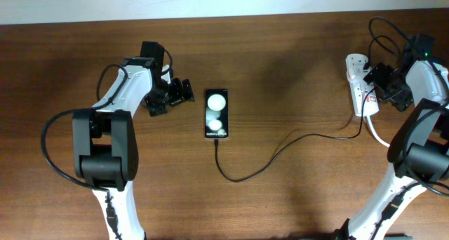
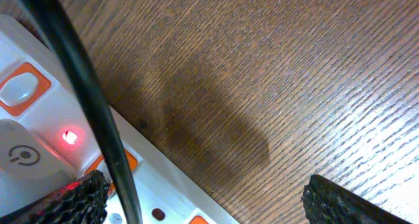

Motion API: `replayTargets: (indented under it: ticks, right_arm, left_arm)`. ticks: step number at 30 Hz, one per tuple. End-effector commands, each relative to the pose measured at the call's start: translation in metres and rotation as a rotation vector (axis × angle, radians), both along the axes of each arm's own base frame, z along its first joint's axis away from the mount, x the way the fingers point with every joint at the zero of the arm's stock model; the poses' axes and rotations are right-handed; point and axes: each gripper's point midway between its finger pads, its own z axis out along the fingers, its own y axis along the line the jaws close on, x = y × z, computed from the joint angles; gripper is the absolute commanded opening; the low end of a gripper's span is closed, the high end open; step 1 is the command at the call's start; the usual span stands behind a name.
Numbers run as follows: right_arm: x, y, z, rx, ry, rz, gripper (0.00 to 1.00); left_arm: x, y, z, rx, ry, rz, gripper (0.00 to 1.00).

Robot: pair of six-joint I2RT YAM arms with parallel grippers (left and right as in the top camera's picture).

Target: Plug charger to phone and switch on socket

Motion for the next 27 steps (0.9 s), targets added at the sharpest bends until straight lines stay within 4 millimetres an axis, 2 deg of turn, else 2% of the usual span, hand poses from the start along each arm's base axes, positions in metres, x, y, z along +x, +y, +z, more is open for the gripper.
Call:
replayTargets:
  ticks: [1, 10, 11, 13, 15, 16, 17, 27]
  right_arm:
    - [-0.002, 0.025, -0.019, 0.075, 0.033, 0.062, 0.99]
    - [-0.016, 0.025, -0.018, 0.074, 0.094, 0.052, 0.99]
    - [-0.013, 0.022, -0.013, 0.068, 0.081, 0.049, 0.99]
    - [-0.012, 0.010, 0.013, 0.059, 0.067, 0.049, 0.99]
    - [-0.013, 0.001, 0.047, 0.039, 0.064, 0.104, 0.99]
    - [-0.012, 0.001, 0.051, 0.031, 0.062, 0.132, 0.99]
    - [-0.010, 0.002, 0.054, 0.027, 0.055, 0.177, 0.99]
    - [-0.010, 0.002, 0.053, 0.027, 0.058, 0.181, 0.99]
  left_arm:
    - [0.000, 0.003, 0.001, 0.012, -0.008, -0.010, 0.99]
    - [0.000, 0.003, 0.001, 0.012, -0.008, -0.010, 0.99]
    - [0.000, 0.003, 0.001, 0.012, -0.008, -0.010, 0.99]
    - [0.000, 0.003, 0.001, 0.012, -0.008, -0.010, 0.99]
    - [0.000, 0.003, 0.001, 0.012, -0.008, -0.010, 0.99]
    - [0.000, 0.003, 0.001, 0.012, -0.008, -0.010, 0.99]
    - [0.000, 0.003, 0.001, 0.012, -0.008, -0.010, 0.99]
    - [0.000, 0.003, 0.001, 0.012, -0.008, -0.010, 0.99]
